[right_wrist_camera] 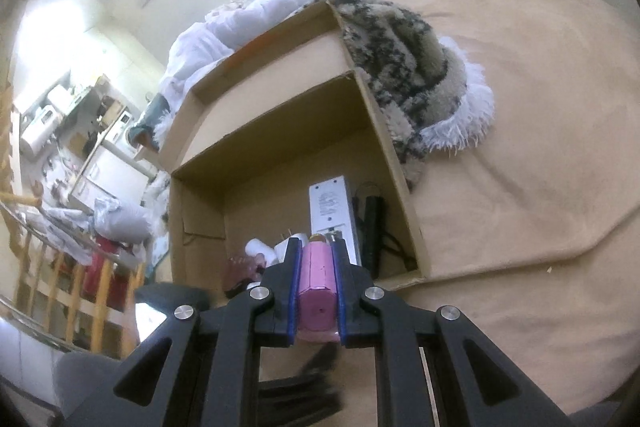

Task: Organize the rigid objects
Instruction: 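Grasp pink oval case with left tool while right tool holds perfume bottle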

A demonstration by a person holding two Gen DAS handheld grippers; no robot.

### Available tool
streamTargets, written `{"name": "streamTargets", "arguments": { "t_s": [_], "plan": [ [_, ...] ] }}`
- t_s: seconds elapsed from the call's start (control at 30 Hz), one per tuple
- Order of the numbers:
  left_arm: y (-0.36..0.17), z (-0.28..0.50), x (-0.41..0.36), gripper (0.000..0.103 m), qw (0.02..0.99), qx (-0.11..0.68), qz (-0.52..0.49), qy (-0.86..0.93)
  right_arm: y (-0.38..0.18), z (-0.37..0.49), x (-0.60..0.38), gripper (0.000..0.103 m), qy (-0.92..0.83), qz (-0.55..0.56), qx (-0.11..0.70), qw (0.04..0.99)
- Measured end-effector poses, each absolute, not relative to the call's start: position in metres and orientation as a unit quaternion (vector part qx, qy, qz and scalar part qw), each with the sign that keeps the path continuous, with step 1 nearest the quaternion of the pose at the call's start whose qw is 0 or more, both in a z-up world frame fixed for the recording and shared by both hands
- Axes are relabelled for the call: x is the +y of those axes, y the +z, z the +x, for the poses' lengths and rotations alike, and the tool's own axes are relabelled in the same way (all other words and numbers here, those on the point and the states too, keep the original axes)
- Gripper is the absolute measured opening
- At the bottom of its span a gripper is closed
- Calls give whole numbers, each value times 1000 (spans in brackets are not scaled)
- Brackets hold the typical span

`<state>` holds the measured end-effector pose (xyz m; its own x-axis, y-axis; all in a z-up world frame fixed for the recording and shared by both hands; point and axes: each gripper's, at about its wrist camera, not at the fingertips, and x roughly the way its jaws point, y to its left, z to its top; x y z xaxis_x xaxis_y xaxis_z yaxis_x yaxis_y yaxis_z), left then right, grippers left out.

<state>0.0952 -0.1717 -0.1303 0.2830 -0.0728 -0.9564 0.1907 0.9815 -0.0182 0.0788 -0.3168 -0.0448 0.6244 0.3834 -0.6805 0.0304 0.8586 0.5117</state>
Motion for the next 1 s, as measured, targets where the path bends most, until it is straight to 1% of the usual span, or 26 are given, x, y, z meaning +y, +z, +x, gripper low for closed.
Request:
{"name": "streamTargets", "arguments": {
  "t_s": [0.03,0.17,0.2,0.23,0.27,0.3,0.33,0.6,0.7,0.77,0.8,0.87,0.9,1.0],
  "plan": [
    [-135,99,-177,89,798,593,60,-83,-45,79,-319,15,102,251,421,865],
    [-149,111,-190,86,792,599,82,-85,-48,82,-323,15,105,264,425,859],
    [-152,113,-192,80,789,603,85,-87,-49,82,-323,15,106,266,427,858],
    [-154,113,-193,69,786,606,89,-86,-49,83,-322,15,108,266,429,857],
    [-155,114,-194,65,784,608,91,-85,-50,83,-322,15,109,267,430,856],
    [-157,114,-195,58,782,610,93,-86,-50,84,-321,15,111,267,430,855],
    [-157,115,-197,50,782,609,92,-92,-50,84,-321,15,112,268,430,855],
    [-153,102,-195,49,782,611,81,-92,-52,87,-319,15,114,269,436,851],
    [-148,97,-179,49,784,610,77,-84,-54,88,-319,15,111,267,439,851],
    [-143,91,-170,47,787,607,77,-82,-54,88,-317,15,110,263,441,851],
    [-138,87,-164,21,790,602,79,-80,-54,88,-317,15,110,262,441,851],
    [-127,80,-148,13,796,594,76,-82,-53,88,-315,15,108,257,442,853],
    [-122,77,-142,7,799,590,82,-76,-53,88,-314,15,108,255,442,853],
    [-117,76,-121,5,794,599,70,-85,-53,87,-312,15,107,250,444,854]
  ]
}}
